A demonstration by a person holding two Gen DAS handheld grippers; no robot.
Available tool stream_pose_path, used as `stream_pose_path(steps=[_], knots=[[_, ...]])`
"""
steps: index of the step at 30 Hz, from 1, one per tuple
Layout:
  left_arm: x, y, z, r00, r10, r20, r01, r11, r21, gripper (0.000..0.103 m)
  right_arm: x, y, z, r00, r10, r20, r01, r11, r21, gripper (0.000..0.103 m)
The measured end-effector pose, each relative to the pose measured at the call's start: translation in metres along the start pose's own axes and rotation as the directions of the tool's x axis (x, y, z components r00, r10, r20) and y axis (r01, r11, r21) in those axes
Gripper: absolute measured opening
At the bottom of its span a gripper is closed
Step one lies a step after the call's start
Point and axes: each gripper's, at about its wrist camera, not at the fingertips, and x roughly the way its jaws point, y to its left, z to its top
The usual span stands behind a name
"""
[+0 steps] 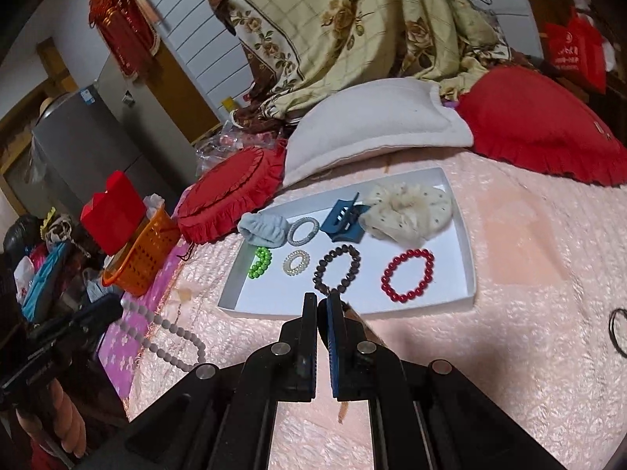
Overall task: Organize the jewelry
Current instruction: 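Lift the pearl strand with left tool while right lifts the pendant toward the box, then lower the pearl strand and pendant into the white box and open both tools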
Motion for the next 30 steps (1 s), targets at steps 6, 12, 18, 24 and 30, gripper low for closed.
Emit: stream_pose_path(steps=[6, 12, 18, 24, 30], knots=[[0.028, 0.002, 0.028, 1.0, 0.008, -0.021, -0.008, 1.0, -0.008, 0.008, 0.019, 0.011, 0.017, 1.0, -0.013, -0.005, 0.013, 1.0, -0.019, 0.004], [0.08, 0.004, 0.047, 0.995, 0.06, -0.081, -0.061, 0.998, -0.011, 0.008, 0.047, 0.013, 0.034, 0.999, -0.038, -0.013, 0.038, 0.999, -0.023, 0.004], [0.137, 0.012, 0.046, 0.979, 0.135, -0.155, -0.136, 0.991, 0.008, 0.008, 0.089, 0.003, 0.037, 0.996, -0.051, -0.068, 0.052, 0.999, 0.01, 0.004], [0.175, 0.031, 0.022, 0.963, 0.159, -0.217, -0.168, 0.986, -0.023, 0.008, 0.128, -0.008, 0.018, 0.987, -0.051, -0.15, 0.055, 0.998, 0.024, 0.004], [0.19, 0.044, -0.01, 0.948, 0.162, -0.272, -0.183, 0.982, -0.05, 0.008, 0.146, -0.016, 0.001, 0.978, -0.045, -0.204, 0.055, 0.998, 0.041, 0.004]])
